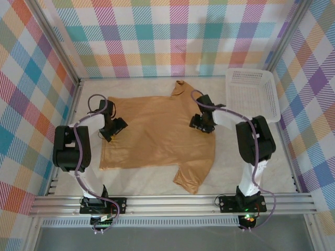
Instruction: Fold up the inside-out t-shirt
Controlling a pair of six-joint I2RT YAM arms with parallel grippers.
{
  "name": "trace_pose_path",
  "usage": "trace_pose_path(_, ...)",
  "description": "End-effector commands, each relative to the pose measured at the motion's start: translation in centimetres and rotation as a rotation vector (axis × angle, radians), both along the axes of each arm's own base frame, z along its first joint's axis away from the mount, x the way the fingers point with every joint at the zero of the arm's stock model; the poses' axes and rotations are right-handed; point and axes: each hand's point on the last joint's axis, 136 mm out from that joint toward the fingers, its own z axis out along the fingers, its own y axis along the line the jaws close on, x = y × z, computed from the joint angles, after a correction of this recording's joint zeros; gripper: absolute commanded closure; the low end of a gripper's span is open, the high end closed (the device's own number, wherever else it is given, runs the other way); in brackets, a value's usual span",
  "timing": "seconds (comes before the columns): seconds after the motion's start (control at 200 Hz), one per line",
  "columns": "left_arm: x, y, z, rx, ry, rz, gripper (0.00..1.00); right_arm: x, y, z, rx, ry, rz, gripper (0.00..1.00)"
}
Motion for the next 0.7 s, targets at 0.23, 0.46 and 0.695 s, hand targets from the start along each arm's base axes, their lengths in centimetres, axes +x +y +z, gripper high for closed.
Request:
trace_pose_path(0.23, -2.7, 1.0, 4.9, 0.050, -0.057, 0.021, 0.19, -0.3, -0.4, 5.6, 0.012, -0.088, -0.022, 0.44)
trace_pose_path(0.46, -1.4, 0.6, 9.0, 0.068, -0.180, 0.005, 0.21, 12.4, 4.6, 8.7, 0.056, -0.356, 0.061, 0.50)
trace_pose_path(0.695, -0.2, -0.9, 8.2, 0.028, -0.192, -0.027, 0.23, 22.6, 8.0, 6.7, 0.039, -0.417, 0.087, 0.51)
